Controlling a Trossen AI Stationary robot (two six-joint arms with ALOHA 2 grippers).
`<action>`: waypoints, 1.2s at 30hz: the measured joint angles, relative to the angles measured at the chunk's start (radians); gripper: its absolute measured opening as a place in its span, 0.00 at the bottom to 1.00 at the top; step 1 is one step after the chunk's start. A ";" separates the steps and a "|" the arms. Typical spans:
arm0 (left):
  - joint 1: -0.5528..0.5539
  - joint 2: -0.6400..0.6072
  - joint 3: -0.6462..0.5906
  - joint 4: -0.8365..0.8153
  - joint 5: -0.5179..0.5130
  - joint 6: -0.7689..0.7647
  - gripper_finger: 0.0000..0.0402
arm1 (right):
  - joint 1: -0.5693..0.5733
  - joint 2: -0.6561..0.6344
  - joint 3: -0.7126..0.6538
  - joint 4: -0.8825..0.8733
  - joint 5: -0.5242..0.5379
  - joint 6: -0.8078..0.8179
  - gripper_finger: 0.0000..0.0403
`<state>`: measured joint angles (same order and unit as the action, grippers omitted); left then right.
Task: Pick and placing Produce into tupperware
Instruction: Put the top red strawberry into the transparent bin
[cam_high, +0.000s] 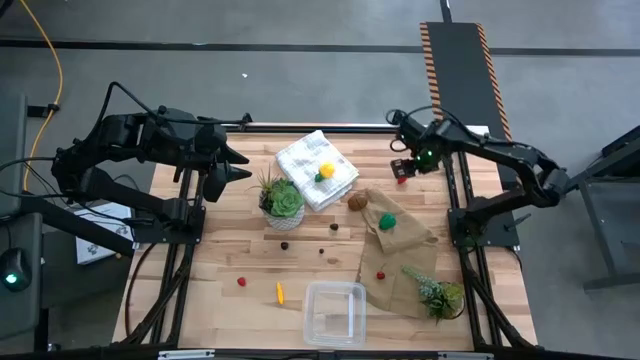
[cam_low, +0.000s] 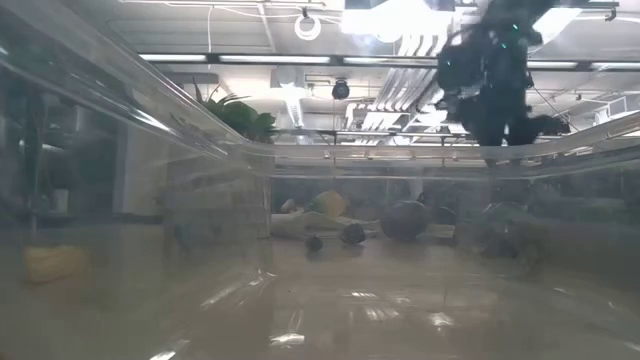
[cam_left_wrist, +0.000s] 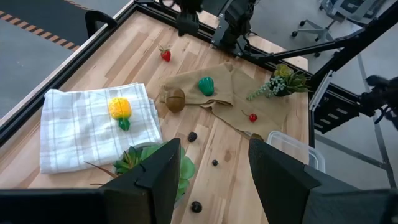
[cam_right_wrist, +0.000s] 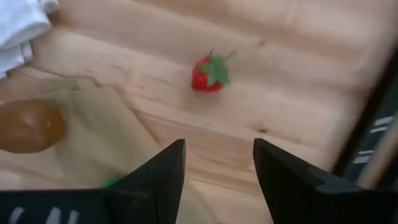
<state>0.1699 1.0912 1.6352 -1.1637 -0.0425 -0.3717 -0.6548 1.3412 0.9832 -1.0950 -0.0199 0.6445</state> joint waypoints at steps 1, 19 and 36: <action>0.000 0.000 0.000 0.000 0.000 -0.003 0.45 | 0.000 -0.010 -0.033 0.026 -0.016 0.020 0.45; 0.000 0.052 0.000 0.003 -0.044 -0.020 0.45 | 0.000 0.001 -0.180 0.313 0.047 0.107 0.45; 0.000 0.055 0.000 0.000 0.009 -0.016 0.45 | 0.000 0.136 -0.179 0.367 0.019 0.103 0.45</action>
<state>0.1699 1.1458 1.6352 -1.1633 -0.0334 -0.3880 -0.6544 1.4772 0.8040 -0.7284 -0.0012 0.7479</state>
